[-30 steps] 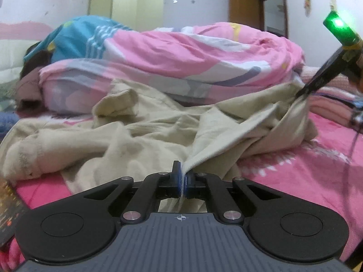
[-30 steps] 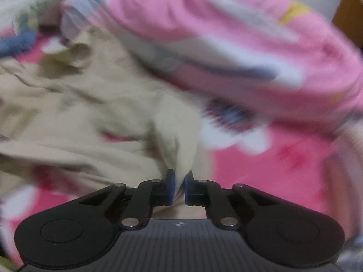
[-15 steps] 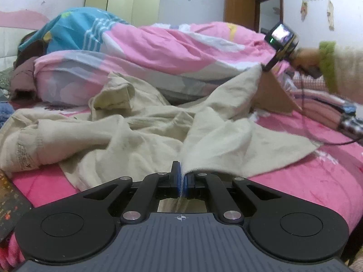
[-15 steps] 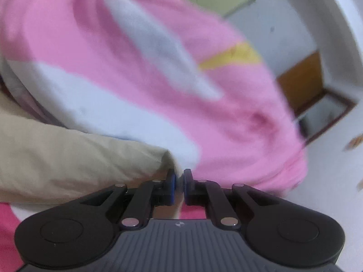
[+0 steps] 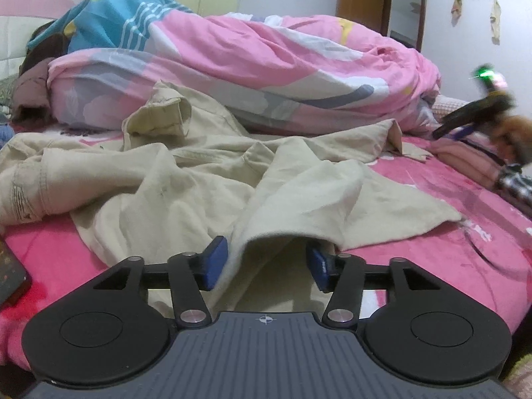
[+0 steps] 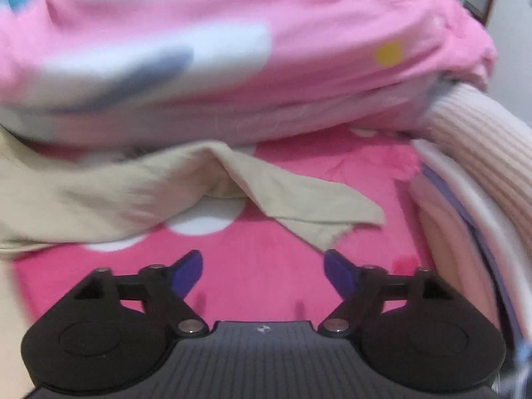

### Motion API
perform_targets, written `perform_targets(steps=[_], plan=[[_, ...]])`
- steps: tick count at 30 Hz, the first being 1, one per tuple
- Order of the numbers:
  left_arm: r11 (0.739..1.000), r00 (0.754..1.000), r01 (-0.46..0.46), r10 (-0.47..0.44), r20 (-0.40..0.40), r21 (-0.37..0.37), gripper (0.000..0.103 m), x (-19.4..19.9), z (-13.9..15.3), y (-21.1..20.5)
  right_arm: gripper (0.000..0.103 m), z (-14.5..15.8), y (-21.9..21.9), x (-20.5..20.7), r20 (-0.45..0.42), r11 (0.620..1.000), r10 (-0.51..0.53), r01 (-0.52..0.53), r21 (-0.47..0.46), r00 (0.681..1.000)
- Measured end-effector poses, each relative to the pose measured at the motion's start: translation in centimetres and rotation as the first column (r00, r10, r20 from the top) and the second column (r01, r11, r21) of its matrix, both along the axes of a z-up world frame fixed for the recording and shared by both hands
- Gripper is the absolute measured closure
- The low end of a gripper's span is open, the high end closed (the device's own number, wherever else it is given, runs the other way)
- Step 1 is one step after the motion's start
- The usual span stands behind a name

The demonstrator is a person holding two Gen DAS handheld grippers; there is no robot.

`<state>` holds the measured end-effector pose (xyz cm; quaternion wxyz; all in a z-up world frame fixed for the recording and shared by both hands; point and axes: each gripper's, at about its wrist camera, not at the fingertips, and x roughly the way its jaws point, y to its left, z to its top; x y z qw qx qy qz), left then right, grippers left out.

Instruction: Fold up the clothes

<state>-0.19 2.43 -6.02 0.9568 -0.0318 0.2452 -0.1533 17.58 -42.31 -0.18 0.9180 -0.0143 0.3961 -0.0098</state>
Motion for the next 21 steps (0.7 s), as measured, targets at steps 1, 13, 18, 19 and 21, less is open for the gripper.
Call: perform_targets(steps=[1, 13, 18, 19, 21], plan=[[1.0, 1.0, -0.002, 0.002, 0.001, 0.002, 0.045, -0.1, 0.1, -0.1, 0.009, 1.2, -0.4, -1.8, 0.013, 0.997, 0.01, -0.011, 0.075, 1.0], [0.991, 0.994, 0.004, 0.011, -0.108, 0.134, 0.009, -2.1, -0.2, -1.6, 0.002, -4.1, 8.7, -7.3, -0.083, 0.873, 0.274, -0.211, 0.439, 0.958], [0.984, 0.992, -0.031, 0.051, -0.113, 0.174, 0.026, -2.5, -1.1, -2.6, 0.013, -7.6, 14.8, -9.1, -0.058, 0.9, 0.324, -0.288, 0.326, 0.944], [0.987, 0.992, -0.045, 0.062, -0.112, 0.153, 0.038, -2.6, -1.0, -2.5, 0.024, -7.7, 16.0, -9.5, -0.036, 0.902, 0.346, -0.322, 0.289, 0.937], [0.99, 0.991, -0.065, 0.078, -0.105, 0.124, 0.063, -2.6, -0.8, -2.4, 0.043, -7.7, 17.4, -10.7, -0.019, 0.908, 0.373, -0.361, 0.211, 0.928]])
